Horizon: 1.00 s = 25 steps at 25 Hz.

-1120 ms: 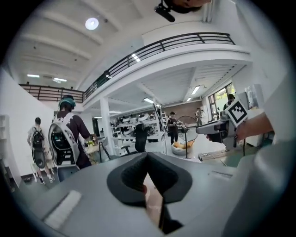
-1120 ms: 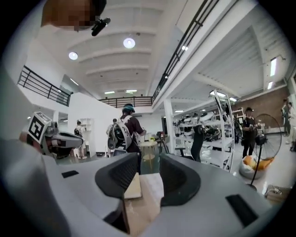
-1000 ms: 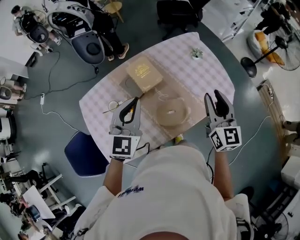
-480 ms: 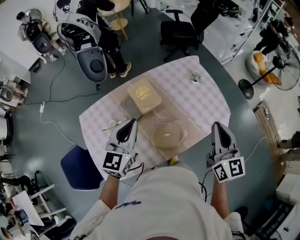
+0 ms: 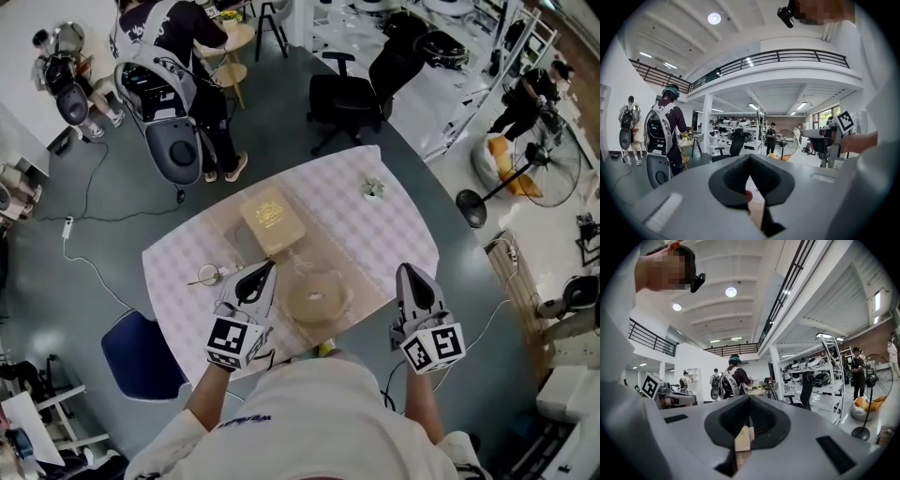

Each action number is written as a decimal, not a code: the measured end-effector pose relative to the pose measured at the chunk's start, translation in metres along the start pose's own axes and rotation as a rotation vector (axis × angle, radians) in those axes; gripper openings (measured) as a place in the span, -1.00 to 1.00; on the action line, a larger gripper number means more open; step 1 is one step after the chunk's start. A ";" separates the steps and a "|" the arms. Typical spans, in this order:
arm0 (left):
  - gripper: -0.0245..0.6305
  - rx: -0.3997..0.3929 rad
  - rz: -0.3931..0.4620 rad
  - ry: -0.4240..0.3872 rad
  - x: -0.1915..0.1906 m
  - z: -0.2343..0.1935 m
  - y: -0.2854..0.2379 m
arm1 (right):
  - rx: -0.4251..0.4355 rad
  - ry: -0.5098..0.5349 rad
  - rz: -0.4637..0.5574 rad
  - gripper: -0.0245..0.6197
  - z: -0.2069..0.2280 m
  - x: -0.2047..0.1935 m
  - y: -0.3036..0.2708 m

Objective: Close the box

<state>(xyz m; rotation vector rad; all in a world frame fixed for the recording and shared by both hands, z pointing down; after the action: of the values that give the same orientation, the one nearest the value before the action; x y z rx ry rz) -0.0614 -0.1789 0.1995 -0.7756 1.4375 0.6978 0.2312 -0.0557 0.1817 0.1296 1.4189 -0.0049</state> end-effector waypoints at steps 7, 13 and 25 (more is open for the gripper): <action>-0.92 0.003 0.011 0.007 0.003 -0.001 -0.001 | 0.020 -0.001 -0.010 -0.91 -0.001 0.002 -0.007; -0.92 0.002 0.007 0.013 0.002 0.002 -0.001 | 0.041 0.001 -0.012 -0.91 -0.004 0.003 -0.015; -0.92 0.026 0.011 0.018 -0.008 0.000 0.008 | 0.075 0.025 -0.037 -0.91 -0.014 -0.011 -0.022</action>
<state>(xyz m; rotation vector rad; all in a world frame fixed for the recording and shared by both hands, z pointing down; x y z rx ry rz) -0.0678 -0.1743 0.2071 -0.7565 1.4656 0.6807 0.2141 -0.0774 0.1885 0.1662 1.4468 -0.0871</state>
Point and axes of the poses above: the fingertips, and each gripper's own axes: y backward along the fingers, z to its right, x out of its top, the point moved 8 cm from there along y, backward along the fingers, and after that the axes turned 9 degrees about z, right-handed, at the moved point
